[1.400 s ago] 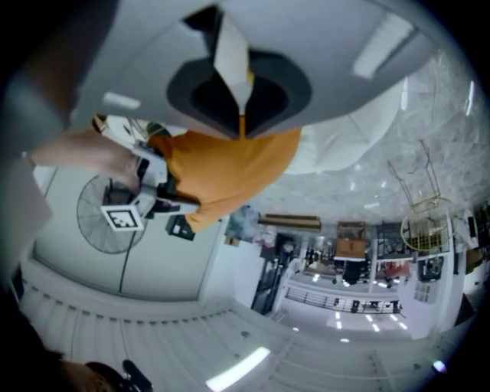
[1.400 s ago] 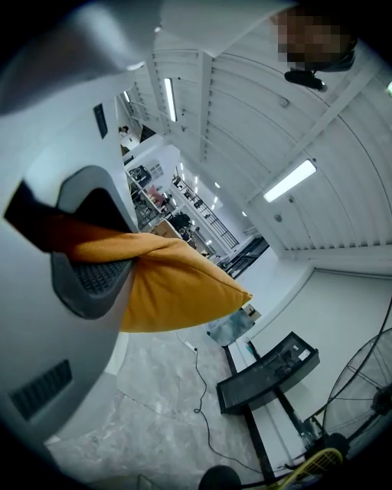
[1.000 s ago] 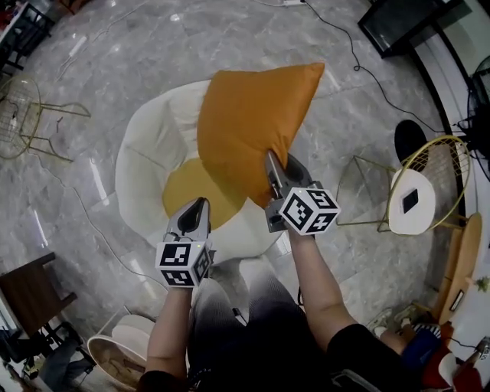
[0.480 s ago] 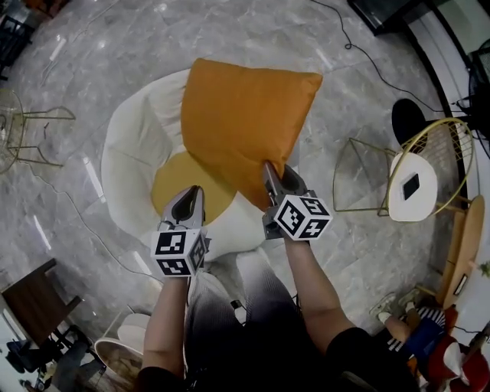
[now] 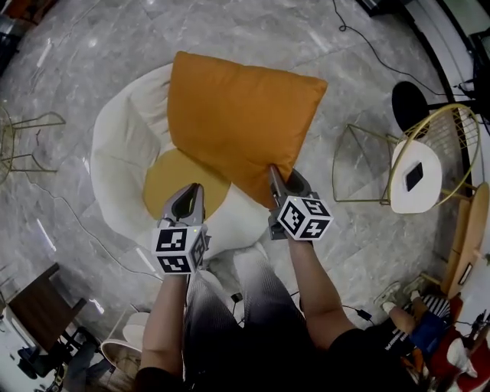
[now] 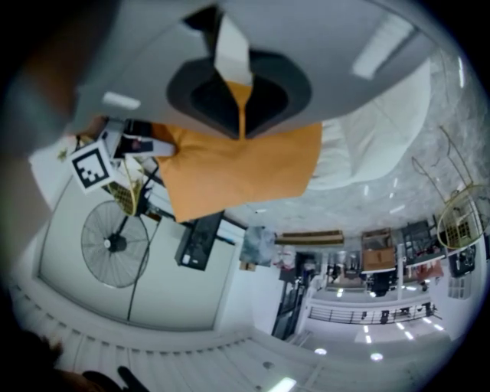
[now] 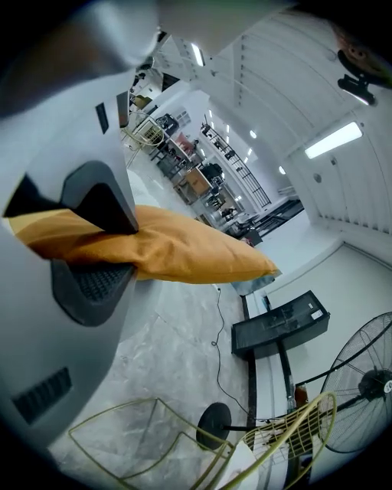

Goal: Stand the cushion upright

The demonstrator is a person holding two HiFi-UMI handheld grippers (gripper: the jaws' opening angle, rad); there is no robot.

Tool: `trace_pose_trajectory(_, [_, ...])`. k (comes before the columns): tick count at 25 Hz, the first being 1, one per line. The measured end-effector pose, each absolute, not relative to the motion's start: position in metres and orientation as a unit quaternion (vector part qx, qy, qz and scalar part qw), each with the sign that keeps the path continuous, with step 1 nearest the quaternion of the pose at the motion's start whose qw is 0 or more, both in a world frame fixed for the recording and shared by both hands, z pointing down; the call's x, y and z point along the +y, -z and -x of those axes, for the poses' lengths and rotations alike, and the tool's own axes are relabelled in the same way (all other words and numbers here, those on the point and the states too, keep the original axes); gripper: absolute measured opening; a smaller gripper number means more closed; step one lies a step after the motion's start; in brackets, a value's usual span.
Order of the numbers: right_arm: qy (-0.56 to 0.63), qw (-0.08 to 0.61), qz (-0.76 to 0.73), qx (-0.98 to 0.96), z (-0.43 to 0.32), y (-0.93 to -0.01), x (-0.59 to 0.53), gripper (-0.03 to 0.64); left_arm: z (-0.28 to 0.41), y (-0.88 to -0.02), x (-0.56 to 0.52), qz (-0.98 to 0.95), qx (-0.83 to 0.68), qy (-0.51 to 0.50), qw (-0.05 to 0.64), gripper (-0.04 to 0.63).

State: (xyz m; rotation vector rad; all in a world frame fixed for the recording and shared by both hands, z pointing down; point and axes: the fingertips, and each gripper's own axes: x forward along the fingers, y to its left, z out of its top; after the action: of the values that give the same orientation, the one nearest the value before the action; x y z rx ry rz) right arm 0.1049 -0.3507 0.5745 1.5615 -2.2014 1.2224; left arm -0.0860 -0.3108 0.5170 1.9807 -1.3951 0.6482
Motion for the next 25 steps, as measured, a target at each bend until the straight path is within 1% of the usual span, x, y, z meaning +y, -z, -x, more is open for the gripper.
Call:
trace_pose_trajectory(15, [-0.435, 0.122, -0.555, -0.698, -0.153, -0.653, -0.337, 0.136, 0.057, -0.566, -0.316, -0.751, -0.513, -0.277, 0.310, 0.029])
trace_pose_trajectory(25, [-0.462, 0.153, -0.581, -0.653, -0.180, -0.714, -0.318, 0.143, 0.039, -0.598, -0.305, -0.757, -0.487, -0.299, 0.318, 0.029])
